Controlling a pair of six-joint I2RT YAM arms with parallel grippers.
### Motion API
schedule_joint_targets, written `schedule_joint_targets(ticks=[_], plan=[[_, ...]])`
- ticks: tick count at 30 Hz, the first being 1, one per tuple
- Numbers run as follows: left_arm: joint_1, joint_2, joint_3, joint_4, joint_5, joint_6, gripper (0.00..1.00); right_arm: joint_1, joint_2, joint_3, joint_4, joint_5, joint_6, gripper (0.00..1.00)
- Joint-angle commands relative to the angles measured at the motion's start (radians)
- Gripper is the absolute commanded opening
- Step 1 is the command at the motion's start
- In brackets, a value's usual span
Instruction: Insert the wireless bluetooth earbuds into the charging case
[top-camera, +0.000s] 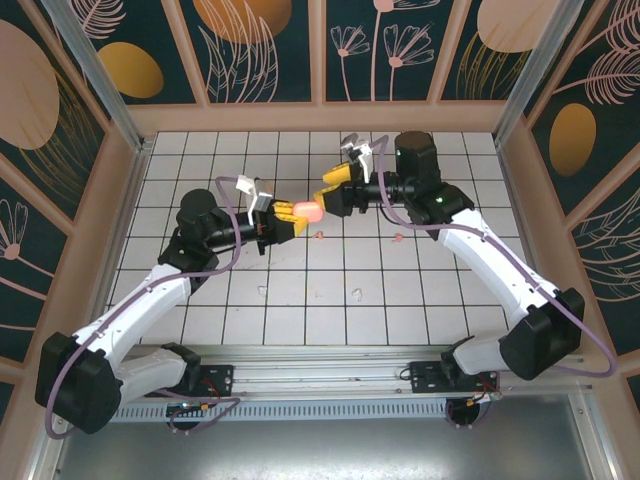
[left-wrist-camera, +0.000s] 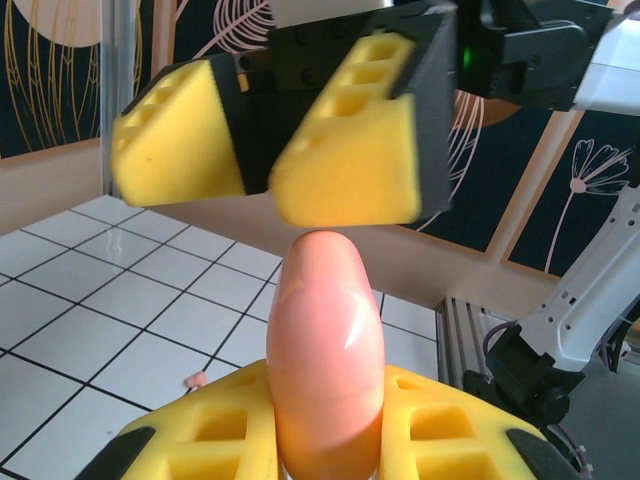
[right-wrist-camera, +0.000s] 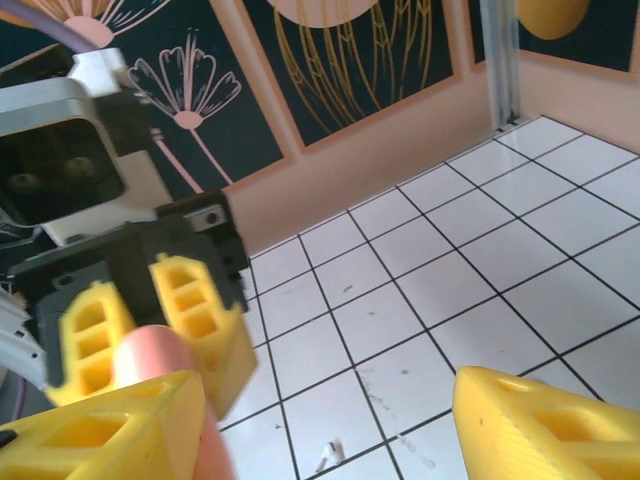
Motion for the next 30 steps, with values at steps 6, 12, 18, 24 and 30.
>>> schedule_joint_targets(ticks=[6, 12, 18, 24, 30], plan=[[-0.002, -0.012, 0.024, 0.0, -0.074, 0.016, 0.0, -0.003, -0.07, -0.063, 0.07, -0.063, 0.026, 0.68], [-0.002, 0.01, 0.035, 0.033, -0.042, -0.025, 0.0, 0.009, -0.052, -0.076, 0.082, -0.092, 0.025, 0.7], [-0.002, -0.001, 0.046, 0.05, -0.017, -0.049, 0.0, 0.01, -0.008, -0.047, 0.096, -0.122, 0.019, 0.7], [-0.002, -0.014, 0.04, 0.065, -0.021, -0.063, 0.0, 0.012, 0.028, -0.014, 0.072, -0.18, 0.007, 0.7], [-0.002, -0.016, 0.05, 0.069, 0.002, -0.071, 0.0, 0.008, 0.051, 0.027, 0.018, -0.061, 0.003, 0.7]])
